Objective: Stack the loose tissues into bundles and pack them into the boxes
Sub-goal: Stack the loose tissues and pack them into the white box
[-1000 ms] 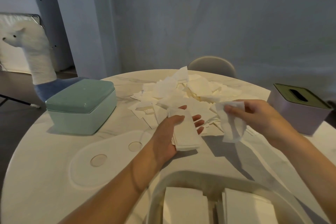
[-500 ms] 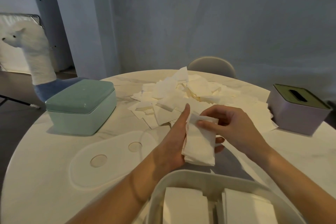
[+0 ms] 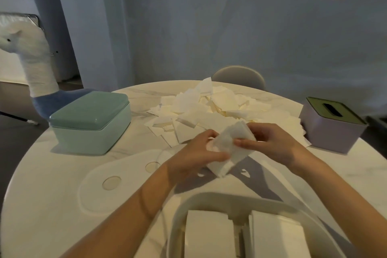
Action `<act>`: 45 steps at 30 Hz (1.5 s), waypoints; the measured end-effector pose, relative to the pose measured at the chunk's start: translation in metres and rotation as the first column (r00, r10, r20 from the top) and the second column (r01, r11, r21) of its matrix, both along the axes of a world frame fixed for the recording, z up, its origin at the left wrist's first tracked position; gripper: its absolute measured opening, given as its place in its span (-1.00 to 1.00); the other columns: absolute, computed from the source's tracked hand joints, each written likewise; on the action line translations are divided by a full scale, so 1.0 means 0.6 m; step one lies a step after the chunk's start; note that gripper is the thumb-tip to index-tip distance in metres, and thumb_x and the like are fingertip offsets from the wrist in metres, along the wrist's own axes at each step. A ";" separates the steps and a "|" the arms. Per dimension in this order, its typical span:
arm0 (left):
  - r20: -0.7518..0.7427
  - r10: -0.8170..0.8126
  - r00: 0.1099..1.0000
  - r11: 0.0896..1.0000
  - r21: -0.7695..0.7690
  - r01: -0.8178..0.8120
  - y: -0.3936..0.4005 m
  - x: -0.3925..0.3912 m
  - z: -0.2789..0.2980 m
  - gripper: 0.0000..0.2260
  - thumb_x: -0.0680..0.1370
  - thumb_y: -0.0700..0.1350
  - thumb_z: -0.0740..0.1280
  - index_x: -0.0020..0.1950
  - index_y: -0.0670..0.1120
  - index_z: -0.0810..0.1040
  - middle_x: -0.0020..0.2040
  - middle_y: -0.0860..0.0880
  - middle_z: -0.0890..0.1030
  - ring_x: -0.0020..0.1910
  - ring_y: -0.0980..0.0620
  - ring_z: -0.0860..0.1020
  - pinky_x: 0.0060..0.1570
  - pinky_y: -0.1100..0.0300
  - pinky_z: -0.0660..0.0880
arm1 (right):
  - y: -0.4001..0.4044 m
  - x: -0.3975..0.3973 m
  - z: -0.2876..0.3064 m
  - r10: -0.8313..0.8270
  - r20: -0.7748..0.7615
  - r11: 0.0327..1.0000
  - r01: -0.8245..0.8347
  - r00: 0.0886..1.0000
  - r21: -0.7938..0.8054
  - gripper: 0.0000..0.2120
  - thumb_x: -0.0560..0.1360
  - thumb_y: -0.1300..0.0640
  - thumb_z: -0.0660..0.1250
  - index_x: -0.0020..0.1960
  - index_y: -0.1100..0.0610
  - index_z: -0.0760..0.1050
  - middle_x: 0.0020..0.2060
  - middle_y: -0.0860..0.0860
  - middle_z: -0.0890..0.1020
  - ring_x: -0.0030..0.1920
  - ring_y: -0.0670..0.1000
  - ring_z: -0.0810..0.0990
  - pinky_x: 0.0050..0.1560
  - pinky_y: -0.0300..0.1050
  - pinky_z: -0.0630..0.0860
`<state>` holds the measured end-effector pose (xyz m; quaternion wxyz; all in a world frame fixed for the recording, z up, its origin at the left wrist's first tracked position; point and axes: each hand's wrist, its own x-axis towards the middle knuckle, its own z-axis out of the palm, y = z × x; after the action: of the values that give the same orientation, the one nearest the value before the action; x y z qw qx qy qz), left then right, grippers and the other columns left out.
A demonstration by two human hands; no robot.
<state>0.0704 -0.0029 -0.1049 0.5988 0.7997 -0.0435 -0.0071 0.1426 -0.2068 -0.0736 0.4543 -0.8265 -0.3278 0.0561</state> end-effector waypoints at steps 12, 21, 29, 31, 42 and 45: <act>0.044 0.328 0.944 0.873 -0.396 -0.284 -0.063 -0.005 -0.016 -0.70 0.62 0.11 0.36 0.29 0.03 0.52 0.16 0.03 0.58 0.10 0.00 0.59 -0.02 0.26 0.65 | 0.038 -0.054 -0.082 0.070 -0.477 0.850 0.198 0.876 0.488 -0.29 0.26 0.20 0.57 0.33 -0.21 0.46 0.24 0.08 0.52 0.22 0.29 0.53 -0.06 0.14 0.62; 0.086 0.493 0.866 0.832 -0.338 -0.440 -0.060 0.025 -0.035 -0.86 0.70 -0.04 0.24 0.17 0.03 0.58 0.15 0.05 0.60 0.14 -0.01 0.59 0.14 0.03 0.65 | 0.053 -0.062 -0.082 0.144 -0.348 0.849 0.065 0.927 0.525 -0.16 0.30 0.13 0.56 0.44 -0.34 0.30 0.25 -0.04 0.50 0.21 0.22 0.56 0.00 0.24 0.67; 0.189 0.206 0.960 0.970 0.086 -0.225 -0.018 0.007 -0.020 -0.60 0.52 0.10 0.51 0.29 0.12 0.49 0.19 0.15 0.55 0.14 0.07 0.56 0.09 0.24 0.62 | 0.010 -0.012 -0.094 -0.046 0.080 0.988 0.033 0.996 0.153 -0.53 0.58 0.04 0.41 0.39 -0.32 0.39 0.34 -0.26 0.48 0.24 -0.06 0.58 0.14 -0.18 0.63; 0.268 0.132 0.954 0.953 0.230 -0.196 0.002 0.005 -0.024 -0.64 0.52 -0.02 0.53 0.27 0.06 0.54 0.13 0.12 0.59 0.09 0.08 0.57 0.04 0.36 0.58 | -0.006 -0.006 -0.093 -0.050 0.121 0.993 0.037 0.991 0.108 -0.60 0.59 0.05 0.39 0.35 -0.29 0.45 0.28 -0.29 0.53 0.16 -0.21 0.60 0.04 -0.33 0.59; 0.300 0.153 0.942 0.950 0.219 -0.224 0.031 0.014 -0.029 -0.71 0.49 -0.02 0.57 0.17 0.02 0.63 0.03 0.14 0.66 -0.04 0.21 0.61 0.04 0.17 0.65 | -0.021 -0.001 -0.085 -0.116 0.062 0.993 0.113 0.991 0.044 -0.53 0.44 -0.09 0.51 0.29 -0.11 0.47 0.06 -0.29 0.62 0.02 -0.35 0.62 -0.04 -0.45 0.54; 0.321 0.171 0.932 0.939 0.232 -0.252 0.025 0.013 -0.031 -0.75 0.52 -0.02 0.54 0.15 0.01 0.62 0.04 0.12 0.65 -0.02 0.14 0.61 0.00 0.16 0.66 | -0.010 -0.004 -0.087 -0.151 0.072 0.986 0.145 0.986 0.083 -0.60 0.48 -0.03 0.50 0.28 -0.05 0.51 0.05 -0.22 0.66 0.00 -0.24 0.66 0.00 -0.36 0.59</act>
<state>0.0779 0.0120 -0.1233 0.4684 0.8655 -0.0440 0.1718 0.1404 -0.2128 -0.1260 0.4758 -0.8318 -0.2850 -0.0230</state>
